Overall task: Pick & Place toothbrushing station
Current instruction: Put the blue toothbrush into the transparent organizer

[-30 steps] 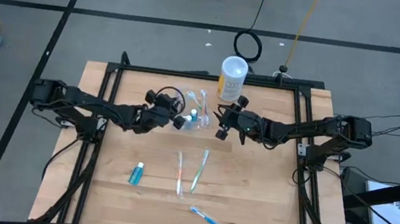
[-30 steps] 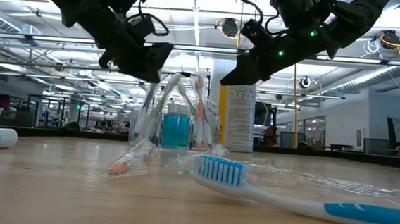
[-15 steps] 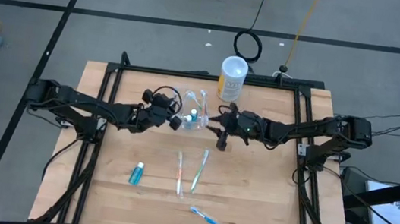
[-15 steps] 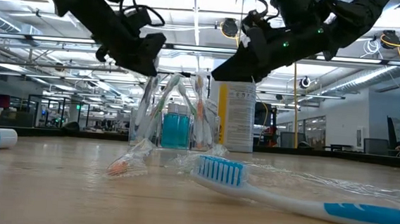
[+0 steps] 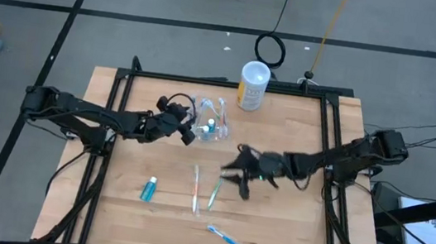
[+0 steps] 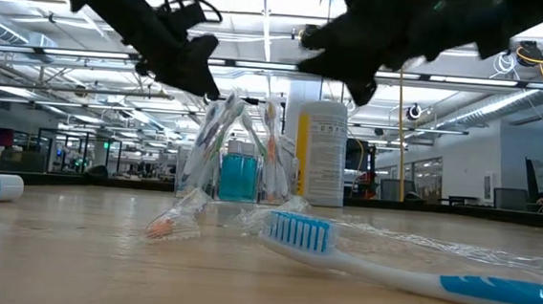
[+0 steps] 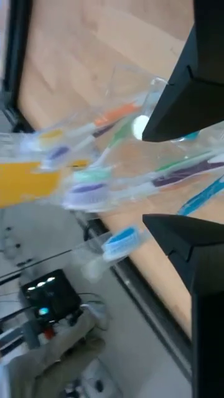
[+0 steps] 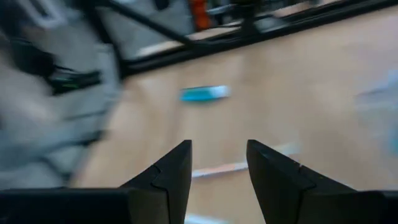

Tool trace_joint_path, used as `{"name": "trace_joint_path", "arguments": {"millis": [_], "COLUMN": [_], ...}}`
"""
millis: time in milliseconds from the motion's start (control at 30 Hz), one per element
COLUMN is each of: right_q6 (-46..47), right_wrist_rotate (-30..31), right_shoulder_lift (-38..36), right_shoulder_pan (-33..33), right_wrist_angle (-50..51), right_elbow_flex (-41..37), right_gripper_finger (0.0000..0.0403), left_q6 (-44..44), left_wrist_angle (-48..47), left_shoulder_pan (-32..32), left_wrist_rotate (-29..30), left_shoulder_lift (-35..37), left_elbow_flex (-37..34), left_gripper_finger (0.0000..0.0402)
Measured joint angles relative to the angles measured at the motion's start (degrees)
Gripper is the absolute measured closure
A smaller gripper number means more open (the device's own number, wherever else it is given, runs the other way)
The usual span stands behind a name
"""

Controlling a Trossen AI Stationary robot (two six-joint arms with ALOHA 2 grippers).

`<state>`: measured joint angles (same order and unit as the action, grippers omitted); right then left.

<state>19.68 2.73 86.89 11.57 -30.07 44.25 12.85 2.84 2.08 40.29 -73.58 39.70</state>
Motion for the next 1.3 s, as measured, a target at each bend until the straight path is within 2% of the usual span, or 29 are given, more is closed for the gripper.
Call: {"name": "trace_joint_path", "arguments": {"millis": [100,200,333,400,467,533,700,767,833,1000,1300], "right_q6": [8.2,11.6,1.6,0.2,0.9,4.0,14.2,17.6,19.8,20.3,20.1], "right_wrist_rotate": [0.5,6.3,13.4,17.1,18.0,14.7,-3.3,-10.1,-13.9,-14.4,-11.7], "right_shoulder_lift": [0.0,1.3,1.4,3.4,6.7,11.0,20.3,23.0,24.2,24.7,28.5], "right_shoulder_pan": [6.4,11.0,14.1,15.1,15.4,15.1,12.7,12.1,12.0,12.7,16.6], "right_wrist_angle": [-1.9,0.9,14.3,24.0,33.1,41.0,51.6,50.2,49.8,50.9,51.1], "right_elbow_flex": [0.2,4.8,16.7,23.6,29.1,33.1,39.6,39.9,39.8,39.9,39.9], "right_gripper_finger": [0.0257,0.0257,0.0257,0.0257,0.0257,0.0257,0.0257,0.0257,0.0257,0.0257,0.0253], "left_q6": [-2.9,-5.3,-5.7,-5.7,-5.7,-5.7,-3.6,-2.5,-1.8,-1.8,2.2], "left_wrist_angle": [0.2,-0.4,-0.9,-1.5,-3.8,-5.5,-10.3,-11.6,-12.2,-12.6,-12.7], "left_shoulder_pan": [-0.4,-0.7,-0.7,-0.8,-0.9,-0.9,-0.9,-0.9,-0.9,-0.9,-0.9], "left_wrist_rotate": [1.4,2.1,2.3,2.2,2.3,2.3,2.9,2.8,2.7,0.1,-5.7], "left_shoulder_lift": [2.0,4.4,7.1,8.1,9.6,10.5,11.9,11.8,11.8,11.8,11.8], "left_elbow_flex": [0.0,0.0,0.0,0.0,0.0,0.0,0.0,0.0,0.0,0.0,0.0], "left_gripper_finger": [0.0186,0.0186,0.0185,0.0185,0.0185,0.0185,0.0185,0.0185,0.0185,0.0185,0.0185]}}
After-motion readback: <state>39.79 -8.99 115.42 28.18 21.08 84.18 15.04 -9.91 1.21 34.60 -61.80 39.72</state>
